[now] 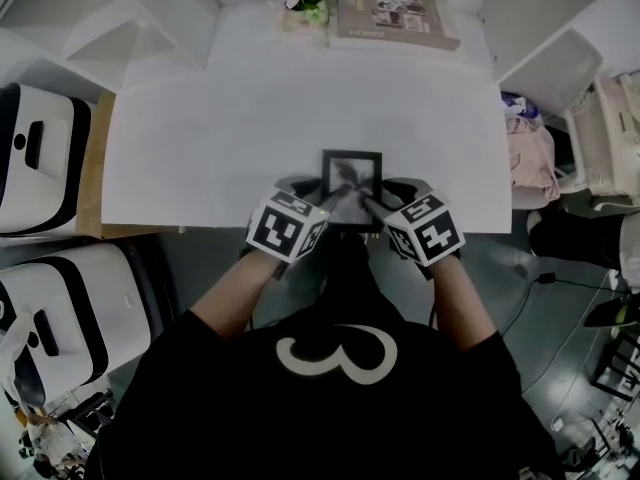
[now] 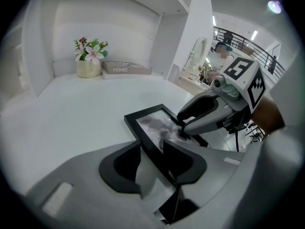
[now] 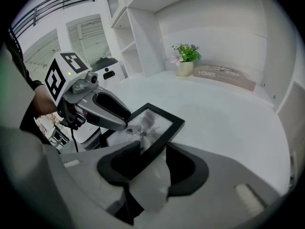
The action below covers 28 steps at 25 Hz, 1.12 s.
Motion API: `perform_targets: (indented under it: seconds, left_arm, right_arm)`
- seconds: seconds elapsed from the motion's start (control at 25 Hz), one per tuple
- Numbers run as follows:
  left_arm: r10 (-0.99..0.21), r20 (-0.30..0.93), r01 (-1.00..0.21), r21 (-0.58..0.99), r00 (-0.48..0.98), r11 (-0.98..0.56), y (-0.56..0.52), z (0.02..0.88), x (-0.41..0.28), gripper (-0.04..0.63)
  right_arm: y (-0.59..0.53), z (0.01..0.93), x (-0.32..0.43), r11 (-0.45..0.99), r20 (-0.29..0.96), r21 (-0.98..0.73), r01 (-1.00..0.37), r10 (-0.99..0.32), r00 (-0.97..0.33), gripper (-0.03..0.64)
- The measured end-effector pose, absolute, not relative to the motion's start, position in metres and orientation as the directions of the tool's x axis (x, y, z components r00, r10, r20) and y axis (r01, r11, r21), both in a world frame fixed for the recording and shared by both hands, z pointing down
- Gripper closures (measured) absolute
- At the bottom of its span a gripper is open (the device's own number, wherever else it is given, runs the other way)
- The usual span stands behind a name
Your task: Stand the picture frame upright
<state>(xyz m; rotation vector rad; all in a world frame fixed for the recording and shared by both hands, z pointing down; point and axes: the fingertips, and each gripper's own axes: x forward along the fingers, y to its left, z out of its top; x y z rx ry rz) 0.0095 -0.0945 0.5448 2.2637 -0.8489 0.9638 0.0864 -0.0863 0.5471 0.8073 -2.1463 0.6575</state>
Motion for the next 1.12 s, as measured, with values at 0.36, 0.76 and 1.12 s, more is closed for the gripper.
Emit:
perform_targets:
  seconds: [0.36,0.76,1.12]
  left_arm:
    - [-0.358,0.764,-0.735,0.216,0.537,-0.643,-0.061,0.545,-0.001,0.44]
    - [-0.373,0.76,-0.759,0.232,0.532,-0.609,-0.043,0.543,-0.006,0.44]
    - [-0.378,0.728,-0.767,0.312,0.572,-0.56,-0.042,0.535,-0.01,0.426]
  right_arm:
    - [-0.053,0.547,0.077,0.675,0.772,-0.184,-0.715,-0.351,-0.53,0.446]
    - [-0.037,0.544,0.073,0.677,0.758,-0.182,-0.713,-0.365,-0.54,0.448]
    - [-0.035,0.534,0.088,0.583,0.684,-0.337,-0.74,-0.388,-0.617,0.437]
